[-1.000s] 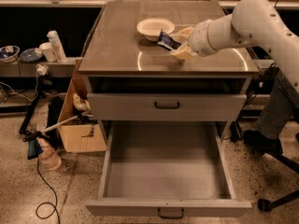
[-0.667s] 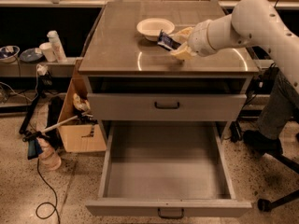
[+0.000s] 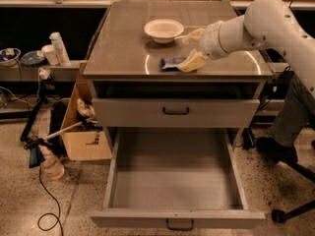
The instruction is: Pick rxbar chocolate from middle drawer and place on counter
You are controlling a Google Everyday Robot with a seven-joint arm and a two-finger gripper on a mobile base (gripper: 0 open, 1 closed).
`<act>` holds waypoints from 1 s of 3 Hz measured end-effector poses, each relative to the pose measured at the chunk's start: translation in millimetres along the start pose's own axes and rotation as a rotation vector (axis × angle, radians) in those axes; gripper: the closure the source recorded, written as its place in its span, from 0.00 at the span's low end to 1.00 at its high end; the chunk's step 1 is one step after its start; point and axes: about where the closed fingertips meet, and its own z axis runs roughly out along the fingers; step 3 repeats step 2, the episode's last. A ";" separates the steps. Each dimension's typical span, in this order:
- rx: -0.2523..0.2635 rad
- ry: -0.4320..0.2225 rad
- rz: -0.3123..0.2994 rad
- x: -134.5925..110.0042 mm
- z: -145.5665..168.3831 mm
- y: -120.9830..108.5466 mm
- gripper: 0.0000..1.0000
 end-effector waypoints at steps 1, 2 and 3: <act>0.000 0.000 0.000 0.0 0.1 0.1 0.00; 0.000 0.000 0.000 0.0 0.1 0.1 0.00; 0.000 0.000 0.000 0.0 0.1 0.1 0.00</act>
Offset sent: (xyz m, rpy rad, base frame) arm 0.0000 0.0000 0.0000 0.0000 0.0000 0.0000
